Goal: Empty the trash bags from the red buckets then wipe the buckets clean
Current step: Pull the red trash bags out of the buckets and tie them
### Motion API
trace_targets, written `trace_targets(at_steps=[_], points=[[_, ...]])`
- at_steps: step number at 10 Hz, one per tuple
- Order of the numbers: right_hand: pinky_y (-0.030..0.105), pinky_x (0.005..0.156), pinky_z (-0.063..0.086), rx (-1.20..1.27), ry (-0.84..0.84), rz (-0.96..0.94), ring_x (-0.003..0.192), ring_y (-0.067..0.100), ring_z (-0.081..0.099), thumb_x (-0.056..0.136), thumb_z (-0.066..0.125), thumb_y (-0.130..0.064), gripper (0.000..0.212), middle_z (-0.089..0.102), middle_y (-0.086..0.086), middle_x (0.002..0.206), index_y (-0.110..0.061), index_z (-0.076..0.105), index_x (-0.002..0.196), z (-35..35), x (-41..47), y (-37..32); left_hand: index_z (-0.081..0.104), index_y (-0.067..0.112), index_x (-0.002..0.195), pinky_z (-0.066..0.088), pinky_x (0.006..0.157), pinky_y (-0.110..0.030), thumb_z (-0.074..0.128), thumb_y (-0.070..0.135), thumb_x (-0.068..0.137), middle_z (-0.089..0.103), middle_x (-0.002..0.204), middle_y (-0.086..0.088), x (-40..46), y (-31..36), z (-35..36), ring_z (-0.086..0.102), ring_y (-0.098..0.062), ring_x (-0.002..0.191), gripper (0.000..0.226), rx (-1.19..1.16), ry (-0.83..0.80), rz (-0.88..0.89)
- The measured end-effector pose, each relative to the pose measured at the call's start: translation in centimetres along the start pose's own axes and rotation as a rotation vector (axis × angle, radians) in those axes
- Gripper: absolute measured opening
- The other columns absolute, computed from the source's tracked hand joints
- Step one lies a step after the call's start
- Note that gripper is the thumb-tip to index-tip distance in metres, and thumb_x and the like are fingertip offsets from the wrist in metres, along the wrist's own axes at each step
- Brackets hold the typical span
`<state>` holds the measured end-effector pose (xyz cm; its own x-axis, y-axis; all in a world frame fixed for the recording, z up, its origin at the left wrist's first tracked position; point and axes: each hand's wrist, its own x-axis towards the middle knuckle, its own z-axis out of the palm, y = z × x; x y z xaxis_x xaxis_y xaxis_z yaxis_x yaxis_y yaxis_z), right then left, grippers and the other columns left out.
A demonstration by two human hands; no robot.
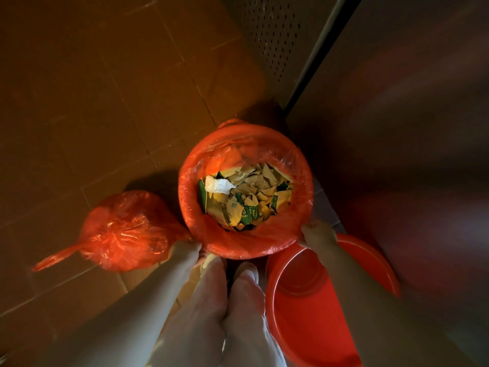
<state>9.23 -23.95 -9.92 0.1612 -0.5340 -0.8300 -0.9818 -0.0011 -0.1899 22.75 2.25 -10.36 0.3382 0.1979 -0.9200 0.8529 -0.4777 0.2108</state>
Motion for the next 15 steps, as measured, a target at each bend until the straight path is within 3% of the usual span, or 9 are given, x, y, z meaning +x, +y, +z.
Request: trace_targets(at_steps=[3, 5, 6, 8, 10, 11, 12, 13, 15], points=[[0.037, 0.094, 0.051, 0.134, 0.048, 0.093, 0.116, 0.029, 0.06, 0.09, 0.069, -0.03, 0.046, 0.063, 0.011, 0.124, -0.007, 0.052, 0.126, 0.5, -0.1, -0.8, 0.057, 0.006, 0.11, 0.058, 0.064, -0.03, 0.038, 0.015, 0.104, 0.067, 0.103, -0.015, -0.8, -0.1, 0.5, 0.067, -0.022, 0.086, 0.021, 0.011, -0.025, -0.033], [0.046, 0.09, 0.056, 0.465, 0.052, 0.198, 0.101, 0.033, 0.067, 0.094, 0.05, -0.027, 0.035, 0.068, 0.018, 0.112, -0.002, 0.06, 0.116, 0.7, 0.2, -0.8, 0.06, 0.003, 0.093, 0.056, 0.059, -0.029, 0.038, 0.016, 0.104, 0.07, 0.088, -0.015, -1.7, 0.4, 0.1, 0.068, -0.02, 0.075, 0.028, -0.019, -0.025, -0.063], [0.047, 0.083, 0.058, 0.738, -0.001, 0.276, 0.078, 0.03, 0.069, 0.099, 0.048, -0.013, 0.021, 0.069, 0.019, 0.085, 0.003, 0.06, 0.093, 0.3, -1.0, -1.7, 0.061, 0.003, 0.092, 0.061, 0.064, -0.031, 0.042, 0.015, 0.102, 0.069, 0.082, -0.013, -2.3, 0.5, 0.0, 0.067, -0.02, 0.071, 0.025, -0.062, -0.055, -0.072], [0.037, 0.065, 0.055, 1.075, -0.096, 0.298, 0.071, 0.023, 0.061, 0.101, 0.043, -0.007, 0.019, 0.061, 0.014, 0.078, -0.001, 0.058, 0.09, 0.1, -2.2, -3.0, 0.053, 0.008, 0.085, 0.056, 0.065, -0.032, 0.037, 0.004, 0.098, 0.057, 0.076, -0.01, -3.1, 1.1, 0.4, 0.059, -0.02, 0.067, 0.021, -0.174, -0.121, -0.053], [0.039, 0.068, 0.059, 0.697, -0.121, 0.291, 0.088, 0.028, 0.067, 0.094, 0.059, -0.014, 0.019, 0.067, 0.015, 0.099, -0.005, 0.061, 0.11, 2.8, -2.2, -0.5, 0.053, 0.007, 0.097, 0.059, 0.052, -0.027, 0.035, 0.007, 0.103, 0.064, 0.09, -0.014, -4.5, 2.1, 0.7, 0.065, -0.021, 0.076, 0.019, -0.282, -0.153, -0.117], [0.047, 0.089, 0.056, 0.422, -0.072, 0.22, 0.093, 0.031, 0.064, 0.092, 0.058, -0.014, 0.03, 0.06, 0.01, 0.095, 0.003, 0.061, 0.117, 4.5, -2.2, -0.4, 0.053, 0.003, 0.101, 0.06, 0.056, -0.029, 0.041, 0.006, 0.102, 0.064, 0.095, -0.017, -4.7, 2.2, 0.7, 0.066, -0.024, 0.075, 0.013, -0.355, -0.151, -0.176], [0.028, 0.075, 0.058, 0.398, -0.196, 0.252, 0.084, 0.028, 0.061, 0.096, 0.054, -0.009, 0.03, 0.052, 0.005, 0.08, 0.004, 0.057, 0.123, 4.5, -5.2, -2.9, 0.052, 0.001, 0.092, 0.059, 0.056, -0.03, 0.049, 0.003, 0.099, 0.065, 0.096, -0.021, -5.1, 2.5, 0.7, 0.068, -0.027, 0.074, 0.007, -0.415, -0.186, -0.236], [0.017, 0.042, 0.05, 0.563, -0.324, 0.345, 0.069, 0.018, 0.054, 0.099, 0.049, -0.003, 0.036, 0.05, 0.007, 0.082, 0.009, 0.047, 0.133, 6.2, -5.4, -2.6, 0.054, -0.001, 0.095, 0.059, 0.048, -0.029, 0.051, 0.0, 0.097, 0.066, 0.1, -0.024, -5.3, 2.5, 0.7, 0.07, -0.028, 0.077, 0.004, -0.46, -0.223, -0.279], [0.036, 0.065, 0.061, 0.94, -0.265, 0.556, 0.077, 0.029, 0.063, 0.098, 0.054, -0.012, 0.021, 0.061, 0.021, 0.086, 0.007, 0.053, 0.109, 10.5, -5.1, -1.7, 0.054, -0.005, 0.111, 0.059, 0.048, -0.033, 0.047, 0.001, 0.101, 0.063, 0.107, -0.025, -4.9, 2.3, 1.1, 0.069, -0.034, 0.09, 0.014, -0.575, -0.235, -0.316]])
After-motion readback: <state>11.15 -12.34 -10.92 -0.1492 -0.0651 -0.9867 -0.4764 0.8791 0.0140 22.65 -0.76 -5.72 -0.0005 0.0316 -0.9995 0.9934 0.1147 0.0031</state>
